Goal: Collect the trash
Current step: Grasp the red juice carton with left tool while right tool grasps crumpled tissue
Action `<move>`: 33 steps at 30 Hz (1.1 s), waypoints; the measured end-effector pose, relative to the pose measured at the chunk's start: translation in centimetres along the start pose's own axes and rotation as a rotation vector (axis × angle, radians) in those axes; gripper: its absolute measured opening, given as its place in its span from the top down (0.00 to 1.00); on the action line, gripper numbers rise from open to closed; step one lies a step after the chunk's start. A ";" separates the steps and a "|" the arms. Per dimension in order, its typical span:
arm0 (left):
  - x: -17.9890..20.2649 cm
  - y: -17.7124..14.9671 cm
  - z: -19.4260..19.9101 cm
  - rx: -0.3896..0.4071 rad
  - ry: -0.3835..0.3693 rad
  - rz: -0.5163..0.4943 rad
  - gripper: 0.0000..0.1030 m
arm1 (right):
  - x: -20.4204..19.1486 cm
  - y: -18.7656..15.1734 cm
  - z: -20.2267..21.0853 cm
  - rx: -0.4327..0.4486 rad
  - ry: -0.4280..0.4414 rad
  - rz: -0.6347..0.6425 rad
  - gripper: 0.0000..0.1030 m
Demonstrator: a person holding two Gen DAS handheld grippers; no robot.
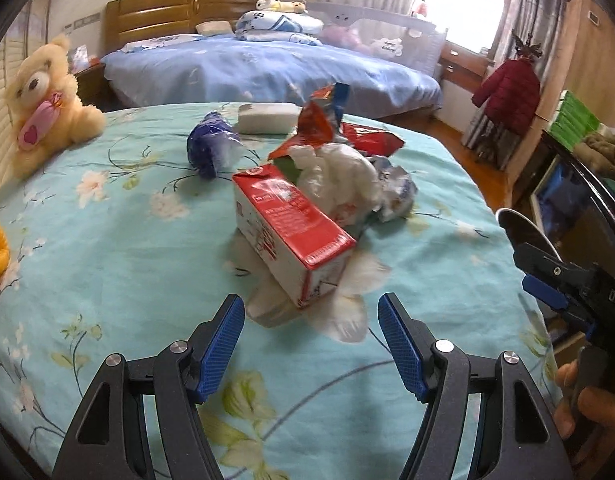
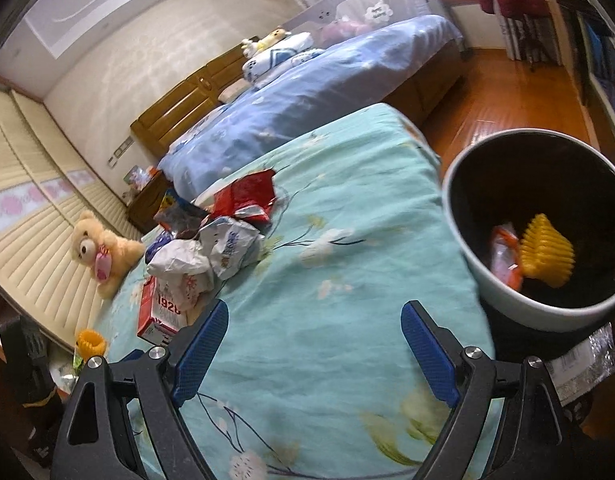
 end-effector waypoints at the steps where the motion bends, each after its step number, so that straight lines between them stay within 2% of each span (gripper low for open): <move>1: 0.0 0.2 -0.1 0.000 0.004 0.000 0.32 | -0.1 0.0 -0.2 -0.003 0.003 0.003 0.13; 4: 0.2 1.0 -0.6 0.006 0.018 -0.002 0.28 | -0.5 0.3 -1.0 -0.010 0.013 0.007 0.13; 12: -0.7 2.7 -3.9 0.010 0.085 -0.003 0.31 | -2.2 1.0 -2.7 -0.025 0.040 0.034 0.13; 14: -1.3 3.1 -3.8 0.019 0.071 0.001 0.38 | -2.8 1.1 -3.1 -0.030 0.053 0.045 0.13; 18: -2.7 3.3 -3.6 0.012 0.054 -0.023 0.63 | -4.8 1.0 -4.3 -0.046 0.085 0.075 0.14; 21: -4.2 3.5 -3.3 -0.002 0.033 -0.022 0.68 | -6.5 1.0 -5.1 -0.054 0.109 0.107 0.20; 27: -6.8 3.9 -2.5 -0.015 0.003 -0.020 0.67 | -9.9 1.0 -6.9 -0.071 0.149 0.164 0.32; 29: -7.2 3.9 -2.3 -0.015 0.003 -0.014 0.63 | -10.6 1.0 -7.4 -0.077 0.155 0.174 0.34; 31: -7.3 4.0 -2.2 -0.004 0.005 -0.012 0.48 | -11.3 1.1 -8.1 -0.082 0.162 0.180 0.34; 33: -7.4 4.3 -2.0 0.014 0.016 -0.012 0.42 | -11.9 1.3 -8.7 -0.086 0.164 0.186 0.34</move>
Point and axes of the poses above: each gripper's, at about its wrist camera, not at the fingertips, and z roughly against the way its jaws point, x to its right, y to its top, the point moved 9 cm from there along -z, roughly the way its jaws point, and after that the axes turned 13 degrees about z, right-handed, at the moved point
